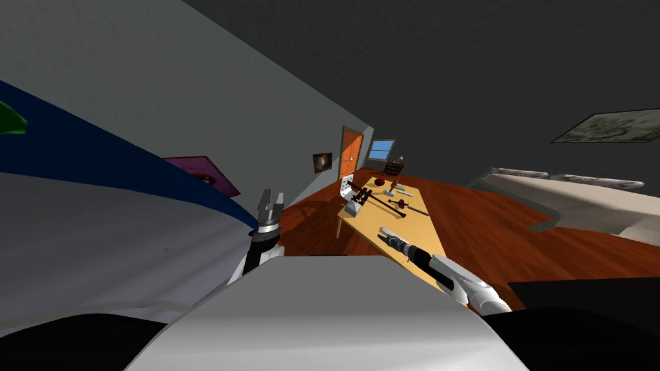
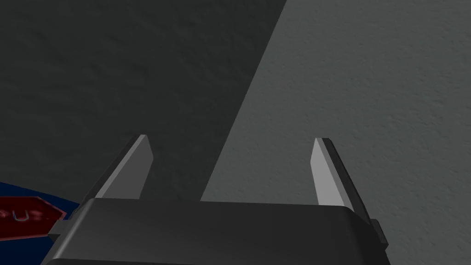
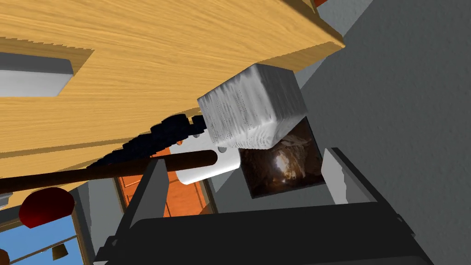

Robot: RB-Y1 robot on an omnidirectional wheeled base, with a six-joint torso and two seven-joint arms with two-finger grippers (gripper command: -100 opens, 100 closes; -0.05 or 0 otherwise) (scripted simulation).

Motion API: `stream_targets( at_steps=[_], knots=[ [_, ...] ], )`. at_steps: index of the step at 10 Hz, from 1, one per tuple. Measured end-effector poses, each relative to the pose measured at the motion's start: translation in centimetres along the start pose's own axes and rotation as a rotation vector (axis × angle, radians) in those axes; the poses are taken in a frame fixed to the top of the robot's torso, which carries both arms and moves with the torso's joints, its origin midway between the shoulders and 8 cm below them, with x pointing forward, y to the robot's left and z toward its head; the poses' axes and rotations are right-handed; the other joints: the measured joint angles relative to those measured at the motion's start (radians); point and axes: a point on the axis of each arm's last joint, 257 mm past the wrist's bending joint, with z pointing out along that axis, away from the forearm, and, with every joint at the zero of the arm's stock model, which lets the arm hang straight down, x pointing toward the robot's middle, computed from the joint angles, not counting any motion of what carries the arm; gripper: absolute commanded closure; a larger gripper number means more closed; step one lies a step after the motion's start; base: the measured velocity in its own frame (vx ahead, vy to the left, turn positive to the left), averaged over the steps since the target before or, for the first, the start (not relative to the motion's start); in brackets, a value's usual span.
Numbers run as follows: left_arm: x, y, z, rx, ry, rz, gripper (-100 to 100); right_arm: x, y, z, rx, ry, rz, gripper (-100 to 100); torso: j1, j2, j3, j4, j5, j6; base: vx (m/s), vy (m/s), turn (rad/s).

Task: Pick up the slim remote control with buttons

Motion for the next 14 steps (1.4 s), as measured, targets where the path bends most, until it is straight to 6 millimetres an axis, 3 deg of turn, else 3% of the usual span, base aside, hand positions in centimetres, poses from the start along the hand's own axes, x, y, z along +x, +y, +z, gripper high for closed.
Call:
stream_targets(
  at_steps=[4,9,11,14],
  knots=[
    [0.0,0.0,0.0,0.000,0.000,0.000,0,3.7,-4.6,-2.2,0.077,0.131,-0.083,-100,0.000,0.000,0.000,0.000,0.000,0.000,0.027,-0.014,0.136],
    [0.0,0.0,0.0,0.000,0.000,0.000,0,7.4,-8.8,-4.8,0.142,0.261,-0.148,-100,-0.001,0.000,0.000,0.000,0.000,0.000,0.028,-0.025,0.200],
    [0.0,0.0,0.0,0.000,0.000,0.000,0,9.1,-11.1,-6.7,0.172,0.341,-0.180,-100,-0.003,-0.001,-0.001,0.000,-0.001,0.002,0.033,-0.050,0.129],
    [0.0,0.0,0.0,0.000,0.000,0.000,0,12.4,-12.6,-9.0,0.202,0.443,-0.215,-100,-0.002,0.000,0.000,0.000,0.000,0.001,0.018,-0.040,0.151]
  ],
)
